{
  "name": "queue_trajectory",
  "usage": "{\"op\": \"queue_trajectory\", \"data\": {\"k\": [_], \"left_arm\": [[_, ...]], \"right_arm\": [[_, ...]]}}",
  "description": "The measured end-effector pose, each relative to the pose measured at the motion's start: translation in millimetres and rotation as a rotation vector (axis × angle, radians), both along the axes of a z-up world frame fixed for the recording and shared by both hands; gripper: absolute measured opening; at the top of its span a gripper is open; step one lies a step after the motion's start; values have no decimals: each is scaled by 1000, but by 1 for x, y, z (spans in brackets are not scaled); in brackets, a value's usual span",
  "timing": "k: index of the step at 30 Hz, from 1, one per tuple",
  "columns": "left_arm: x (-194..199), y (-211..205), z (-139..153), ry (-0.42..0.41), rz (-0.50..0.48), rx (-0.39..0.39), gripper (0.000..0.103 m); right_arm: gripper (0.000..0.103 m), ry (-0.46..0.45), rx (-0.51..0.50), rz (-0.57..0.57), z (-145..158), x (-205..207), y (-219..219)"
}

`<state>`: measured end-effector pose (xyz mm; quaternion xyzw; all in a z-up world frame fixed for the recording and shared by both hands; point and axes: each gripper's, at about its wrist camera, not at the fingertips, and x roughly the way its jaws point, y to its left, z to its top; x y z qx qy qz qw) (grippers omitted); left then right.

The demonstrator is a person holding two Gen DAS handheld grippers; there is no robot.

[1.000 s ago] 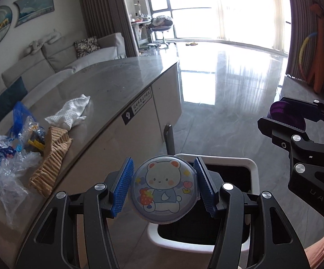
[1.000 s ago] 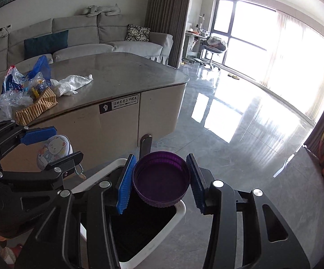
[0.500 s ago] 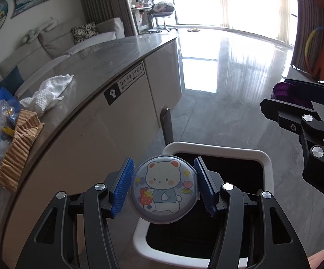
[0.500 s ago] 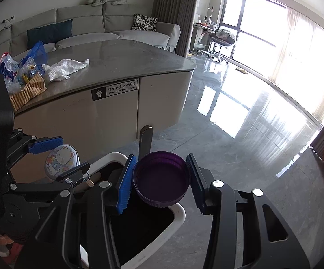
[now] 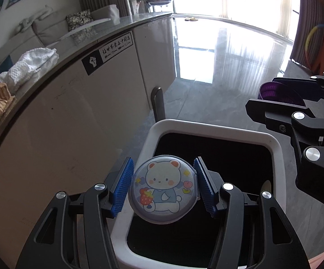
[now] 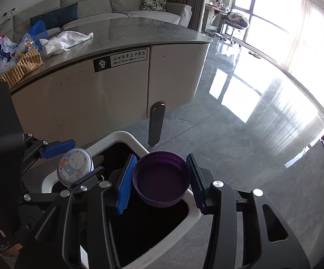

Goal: Collect trash
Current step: 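Carry both lids over the white trash bin with both grippers, then open both grippers to drop the lids into the white bin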

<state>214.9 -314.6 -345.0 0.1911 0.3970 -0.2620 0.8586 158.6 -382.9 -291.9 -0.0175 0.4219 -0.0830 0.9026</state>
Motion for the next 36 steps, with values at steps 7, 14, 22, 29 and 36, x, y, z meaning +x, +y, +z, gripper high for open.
{"op": "queue_trajectory", "data": {"k": [7, 14, 22, 29, 36], "left_arm": [[3, -4, -9, 48, -28, 9, 97], [8, -9, -15, 91, -32, 35, 97], [4, 10, 9, -6, -11, 38, 97], [8, 37, 26, -65, 20, 65, 97], [9, 50, 36, -83, 45, 61, 97]], "right_arm": [[47, 29, -36, 29, -7, 4, 9], [47, 22, -50, 0, -5, 3, 5], [47, 5, -49, -13, 0, 4, 4], [47, 21, -40, 23, -8, 8, 12], [47, 67, -9, 60, -27, 13, 17]]}}
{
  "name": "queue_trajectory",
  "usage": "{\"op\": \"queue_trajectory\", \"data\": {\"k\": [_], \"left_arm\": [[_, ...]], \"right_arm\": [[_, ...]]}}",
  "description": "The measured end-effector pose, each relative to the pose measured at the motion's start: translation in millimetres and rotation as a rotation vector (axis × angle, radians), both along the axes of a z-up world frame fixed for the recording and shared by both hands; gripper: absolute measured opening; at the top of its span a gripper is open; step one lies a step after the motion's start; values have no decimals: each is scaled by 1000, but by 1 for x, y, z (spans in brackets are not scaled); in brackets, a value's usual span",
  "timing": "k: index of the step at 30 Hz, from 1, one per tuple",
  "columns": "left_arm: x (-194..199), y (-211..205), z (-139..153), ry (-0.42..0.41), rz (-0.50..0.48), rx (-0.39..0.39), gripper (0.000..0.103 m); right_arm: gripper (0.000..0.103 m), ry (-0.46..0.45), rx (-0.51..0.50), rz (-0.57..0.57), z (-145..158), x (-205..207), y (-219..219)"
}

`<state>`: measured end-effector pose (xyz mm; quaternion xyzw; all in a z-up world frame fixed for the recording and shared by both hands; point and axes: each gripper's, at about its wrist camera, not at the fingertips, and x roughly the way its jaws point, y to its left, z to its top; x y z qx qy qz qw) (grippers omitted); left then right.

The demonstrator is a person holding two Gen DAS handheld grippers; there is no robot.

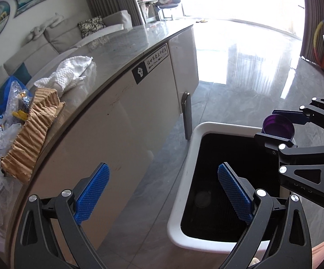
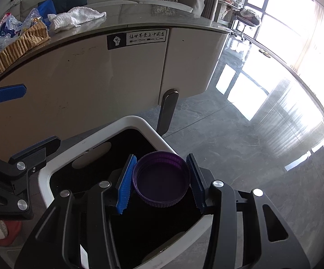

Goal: Collect trash
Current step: 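Open both grippers to drop the lids into the white bin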

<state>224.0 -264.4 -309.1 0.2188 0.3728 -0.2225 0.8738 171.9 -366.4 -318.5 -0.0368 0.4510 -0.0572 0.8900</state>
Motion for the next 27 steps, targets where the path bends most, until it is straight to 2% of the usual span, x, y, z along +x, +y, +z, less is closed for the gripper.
{"op": "queue_trajectory", "data": {"k": [4, 13, 21, 22, 23, 25, 27], "left_arm": [[4, 0, 2, -7, 5, -7, 97], [9, 1, 3, 7, 11, -21, 97], [11, 0, 2, 2, 8, -21, 97], [11, -1, 2, 2, 8, -20, 97], [12, -1, 2, 3, 10, -21, 97], [13, -1, 0, 7, 12, -20, 97], [13, -1, -1, 8, 15, -19, 97]], "right_arm": [[47, 24, 3, 23, -10, 4, 1], [47, 146, -16, 104, -57, 16, 6], [47, 160, -7, 157, -65, 19, 11], [55, 159, -2, 169, -64, 19, 12], [77, 158, -7, 179, -64, 19, 13], [98, 136, -40, 191, -61, 16, 17], [98, 134, -50, 192, -61, 17, 17]]}}
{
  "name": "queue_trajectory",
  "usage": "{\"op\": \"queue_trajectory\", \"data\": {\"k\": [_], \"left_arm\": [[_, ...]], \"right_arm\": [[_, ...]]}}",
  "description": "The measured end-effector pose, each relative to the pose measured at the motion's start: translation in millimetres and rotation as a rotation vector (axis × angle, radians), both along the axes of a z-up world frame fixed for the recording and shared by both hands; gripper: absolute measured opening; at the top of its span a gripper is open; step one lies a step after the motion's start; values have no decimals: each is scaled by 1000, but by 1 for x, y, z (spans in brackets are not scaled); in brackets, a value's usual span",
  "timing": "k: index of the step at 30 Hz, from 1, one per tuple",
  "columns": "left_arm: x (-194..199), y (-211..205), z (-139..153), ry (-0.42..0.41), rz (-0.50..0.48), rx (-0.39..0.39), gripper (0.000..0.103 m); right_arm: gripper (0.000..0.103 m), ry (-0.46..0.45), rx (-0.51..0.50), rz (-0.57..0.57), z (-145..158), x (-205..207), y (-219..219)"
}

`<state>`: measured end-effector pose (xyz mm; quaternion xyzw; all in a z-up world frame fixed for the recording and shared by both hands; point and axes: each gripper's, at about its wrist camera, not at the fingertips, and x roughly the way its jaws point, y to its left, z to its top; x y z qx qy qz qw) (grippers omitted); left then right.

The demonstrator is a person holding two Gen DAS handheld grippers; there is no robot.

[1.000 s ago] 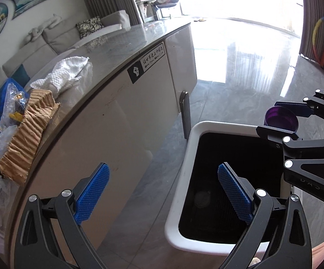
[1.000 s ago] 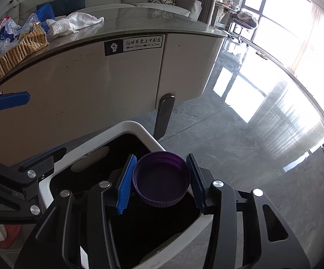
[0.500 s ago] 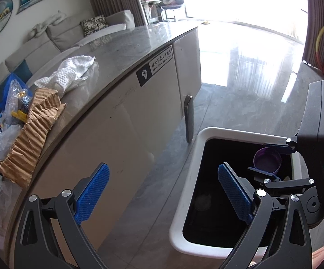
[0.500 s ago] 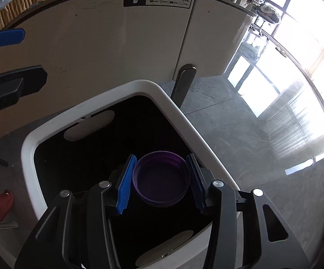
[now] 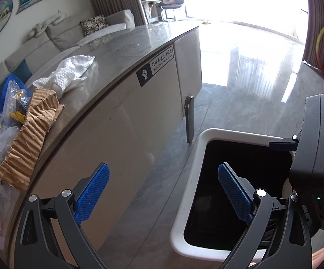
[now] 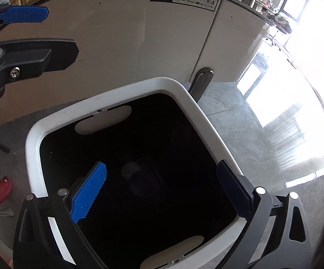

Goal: Collect trash
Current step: 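Open both grippers to drop the lids into the white bin, then move both tools back toward the trash on the coffee table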

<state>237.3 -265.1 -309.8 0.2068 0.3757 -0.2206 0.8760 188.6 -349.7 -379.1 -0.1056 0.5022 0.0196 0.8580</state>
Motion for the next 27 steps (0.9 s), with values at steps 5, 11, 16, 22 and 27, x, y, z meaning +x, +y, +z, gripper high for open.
{"op": "queue_trajectory", "data": {"k": [5, 11, 16, 22, 27], "left_arm": [[-2, 0, 1, -5, -3, 0, 97], [-3, 5, 8, -14, 5, -13, 97], [-7, 18, 22, -37, 27, -38, 97], [-13, 48, 54, -101, 82, -90, 97], [-18, 76, 86, -150, 120, -133, 97]], "right_arm": [[98, 19, -36, -1, -6, 4, 0], [98, -15, -42, -8, 3, 2, 2], [98, -82, -46, -28, 24, 1, 2], [98, -243, -98, -22, 74, -10, 19], [98, -369, -66, -42, 118, -26, 28]]}}
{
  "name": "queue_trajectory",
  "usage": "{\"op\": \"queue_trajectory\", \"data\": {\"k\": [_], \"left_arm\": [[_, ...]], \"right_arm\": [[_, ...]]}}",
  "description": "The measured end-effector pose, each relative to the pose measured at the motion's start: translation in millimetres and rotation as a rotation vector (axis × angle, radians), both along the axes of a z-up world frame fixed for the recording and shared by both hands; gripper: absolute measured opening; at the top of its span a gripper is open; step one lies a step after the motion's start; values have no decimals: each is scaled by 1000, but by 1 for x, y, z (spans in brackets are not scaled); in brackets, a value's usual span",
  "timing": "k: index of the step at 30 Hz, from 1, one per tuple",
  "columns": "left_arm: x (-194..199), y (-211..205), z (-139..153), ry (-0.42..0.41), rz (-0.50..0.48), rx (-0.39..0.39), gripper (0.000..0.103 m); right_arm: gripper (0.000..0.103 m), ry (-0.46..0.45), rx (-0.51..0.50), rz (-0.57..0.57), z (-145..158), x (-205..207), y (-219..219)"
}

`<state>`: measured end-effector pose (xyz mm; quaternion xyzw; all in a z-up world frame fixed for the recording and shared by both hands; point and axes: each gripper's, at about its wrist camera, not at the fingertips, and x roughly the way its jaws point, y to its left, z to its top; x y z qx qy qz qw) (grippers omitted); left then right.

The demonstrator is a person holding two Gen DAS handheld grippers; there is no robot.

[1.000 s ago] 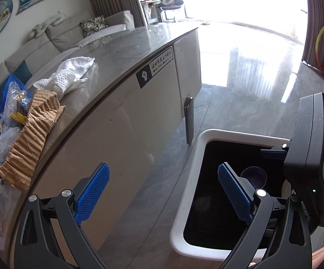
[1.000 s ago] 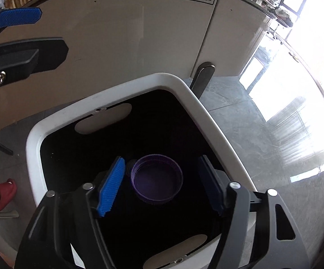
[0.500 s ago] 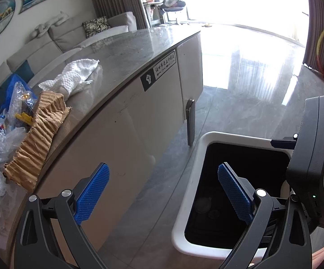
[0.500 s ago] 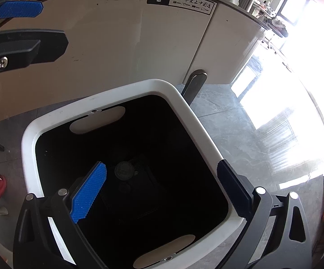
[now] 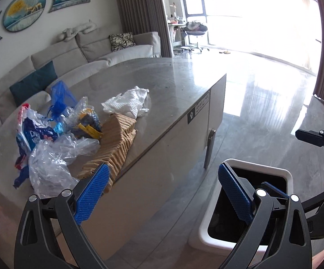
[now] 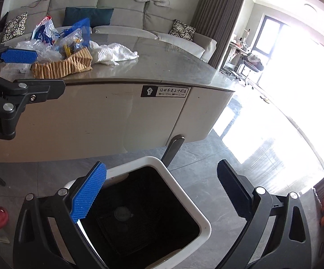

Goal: Collect trash
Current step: 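Move both tools back toward the trash on the coffee table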

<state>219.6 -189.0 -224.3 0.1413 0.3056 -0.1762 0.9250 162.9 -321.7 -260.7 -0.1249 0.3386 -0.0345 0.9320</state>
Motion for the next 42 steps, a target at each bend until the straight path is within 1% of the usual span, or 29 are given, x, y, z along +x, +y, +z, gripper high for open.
{"op": "queue_trajectory", "data": {"k": [5, 11, 15, 19, 23, 27, 33, 38, 42], "left_arm": [[-11, 25, 32, -44, 29, -33, 97], [-34, 60, 72, -84, 93, -106, 98], [-45, 79, 89, -116, 139, -133, 99], [-51, 100, 98, -136, 184, -142, 99], [-48, 122, 98, -145, 230, -139, 99], [-41, 142, 94, -145, 282, -123, 99], [-19, 164, 82, -110, 345, -119, 99], [-5, 171, 66, -67, 377, -124, 99], [8, 166, 56, -42, 371, -119, 99]], "right_arm": [[98, -71, 22, 13, 35, -19, 22], [98, -144, 10, 64, 87, -50, 47], [98, -193, 3, 102, 119, -62, 64], [98, -233, -1, 146, 137, -58, 84], [98, -248, -17, 199, 144, -44, 108], [98, -238, -20, 246, 141, -21, 130], [98, -229, -5, 295, 137, 0, 151], [98, -217, 16, 309, 131, 12, 155], [98, -200, 19, 308, 123, 21, 153]]}}
